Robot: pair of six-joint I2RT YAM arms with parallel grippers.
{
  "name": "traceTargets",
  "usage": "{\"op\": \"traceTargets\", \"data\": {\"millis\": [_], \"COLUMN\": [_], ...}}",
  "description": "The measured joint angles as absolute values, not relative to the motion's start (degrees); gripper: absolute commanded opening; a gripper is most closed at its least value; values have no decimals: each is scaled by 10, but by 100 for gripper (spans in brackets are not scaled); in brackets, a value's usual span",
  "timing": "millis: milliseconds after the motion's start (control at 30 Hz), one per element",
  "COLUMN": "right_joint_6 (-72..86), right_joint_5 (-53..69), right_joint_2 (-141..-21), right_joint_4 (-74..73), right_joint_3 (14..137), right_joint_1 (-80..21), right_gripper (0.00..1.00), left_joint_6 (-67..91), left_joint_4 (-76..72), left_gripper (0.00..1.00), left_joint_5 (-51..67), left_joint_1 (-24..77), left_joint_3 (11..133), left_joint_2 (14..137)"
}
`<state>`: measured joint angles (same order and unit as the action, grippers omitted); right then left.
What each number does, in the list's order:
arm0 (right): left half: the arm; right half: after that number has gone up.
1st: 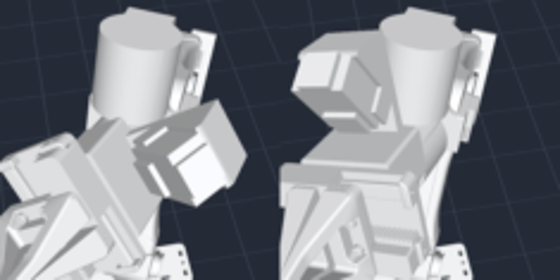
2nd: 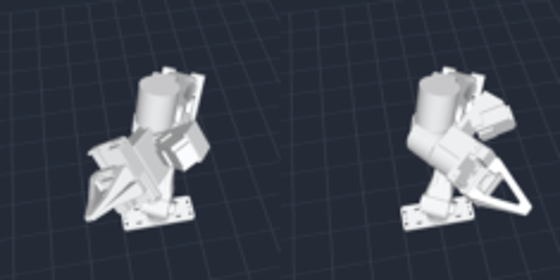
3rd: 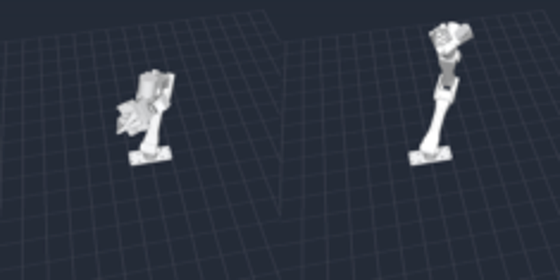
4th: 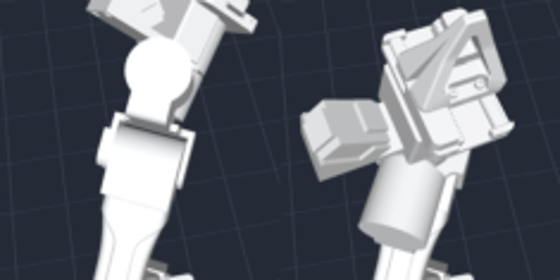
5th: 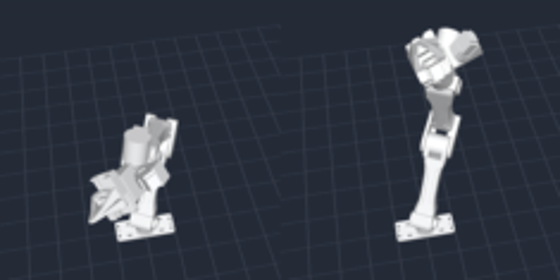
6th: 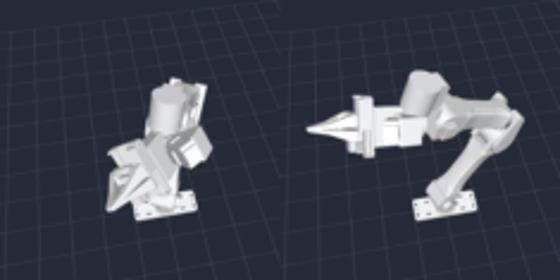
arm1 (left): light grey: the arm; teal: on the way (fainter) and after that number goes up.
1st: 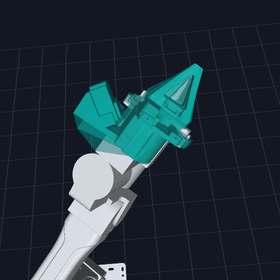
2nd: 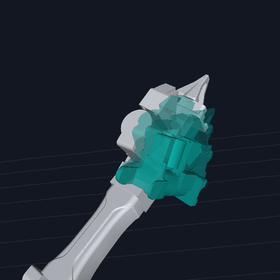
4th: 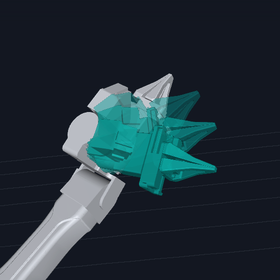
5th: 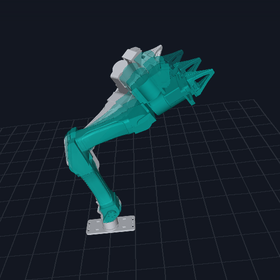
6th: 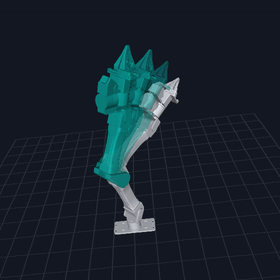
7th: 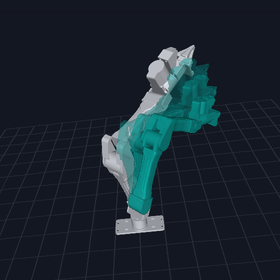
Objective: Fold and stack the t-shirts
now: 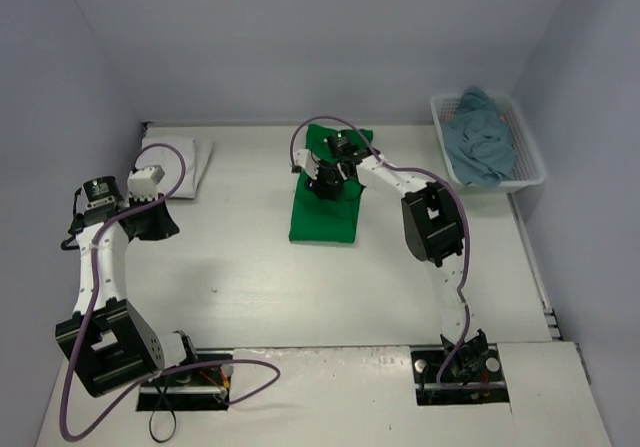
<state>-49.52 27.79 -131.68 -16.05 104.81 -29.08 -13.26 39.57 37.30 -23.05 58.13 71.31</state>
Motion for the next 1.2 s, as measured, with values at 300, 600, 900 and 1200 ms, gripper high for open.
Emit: {"op": "traceTargets", "data": {"millis": [300,600,900,1200], "right_joint_6": [-466,-486,-473,-450], "right_joint_5": [129,-93,-159,-194], "right_joint_2": [-1292,-1283,-1228,-1165], "right_joint_4": [-14,101,104,91], "right_joint_3": [961,896,840,834], "right_joint_1": [-323,-367,-363,-364], "right_gripper": [43,47,60,37], "left_joint_6": [-133,-133,-132,-132], "left_joint_4": [396,396,396,397], "left_gripper": [0,0,0,0], "left_joint_5": [375,377,385,393], "left_joint_1": [-230,-231,-232,-237], "left_joint_3": [581,581,581,581], "left_joint_2": [713,713,712,707]}}
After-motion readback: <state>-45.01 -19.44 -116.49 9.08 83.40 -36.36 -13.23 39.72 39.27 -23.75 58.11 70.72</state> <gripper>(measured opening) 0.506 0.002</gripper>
